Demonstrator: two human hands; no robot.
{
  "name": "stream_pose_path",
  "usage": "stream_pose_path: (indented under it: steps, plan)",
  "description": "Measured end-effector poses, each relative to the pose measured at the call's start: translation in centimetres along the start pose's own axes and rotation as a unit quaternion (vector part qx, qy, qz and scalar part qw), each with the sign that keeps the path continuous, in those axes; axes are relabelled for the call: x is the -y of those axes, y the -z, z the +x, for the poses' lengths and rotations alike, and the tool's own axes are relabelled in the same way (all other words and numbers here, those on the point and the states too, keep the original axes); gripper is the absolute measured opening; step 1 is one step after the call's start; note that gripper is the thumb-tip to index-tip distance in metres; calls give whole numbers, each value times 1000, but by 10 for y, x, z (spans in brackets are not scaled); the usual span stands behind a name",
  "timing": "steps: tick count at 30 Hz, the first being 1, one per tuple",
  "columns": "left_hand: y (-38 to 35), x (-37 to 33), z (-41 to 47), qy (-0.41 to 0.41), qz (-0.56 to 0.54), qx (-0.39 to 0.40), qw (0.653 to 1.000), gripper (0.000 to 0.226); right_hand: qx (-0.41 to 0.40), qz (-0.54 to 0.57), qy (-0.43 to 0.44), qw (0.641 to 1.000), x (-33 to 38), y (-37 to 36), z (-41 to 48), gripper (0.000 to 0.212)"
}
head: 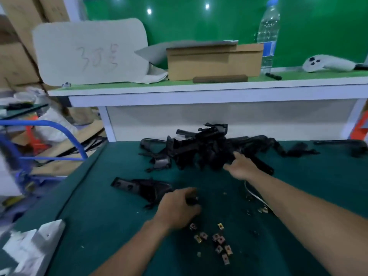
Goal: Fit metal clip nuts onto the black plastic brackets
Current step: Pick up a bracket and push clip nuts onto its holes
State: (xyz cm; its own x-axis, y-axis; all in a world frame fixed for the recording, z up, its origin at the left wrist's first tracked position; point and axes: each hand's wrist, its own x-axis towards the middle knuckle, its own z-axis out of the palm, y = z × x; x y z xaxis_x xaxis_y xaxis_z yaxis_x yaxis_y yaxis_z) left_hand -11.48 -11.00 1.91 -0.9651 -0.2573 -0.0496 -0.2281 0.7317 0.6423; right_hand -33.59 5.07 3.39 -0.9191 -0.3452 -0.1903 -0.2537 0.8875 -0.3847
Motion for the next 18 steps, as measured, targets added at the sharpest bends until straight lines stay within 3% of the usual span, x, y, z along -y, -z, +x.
stream_pose_path:
  steps: [3, 5, 8, 12, 15, 18]
  plan:
    - [-11, -7, -6, -29, 0, 96, 995, 64, -27, 40, -19, 999, 7, -6, 33, 69]
    - [-20, -8, -7, -53, 44, 108, 992, 61, -80, 49, -38, 995, 12, -8, 46, 72]
    - [-30, -11, -4, -73, 69, 51, 994, 51, -133, 11, -54, 990, 16, -8, 62, 67]
    - [-39, -19, 3, -79, 90, -7, 993, 29, -102, -9, -72, 992, 14, 1, 74, 58]
    - [-45, -21, 10, -67, 82, -36, 994, 12, -190, -21, -128, 973, 9, 7, 64, 42]
    - [-51, -21, 15, -52, 72, -67, 994, 12, -256, 57, -164, 951, 1, 13, 41, 42]
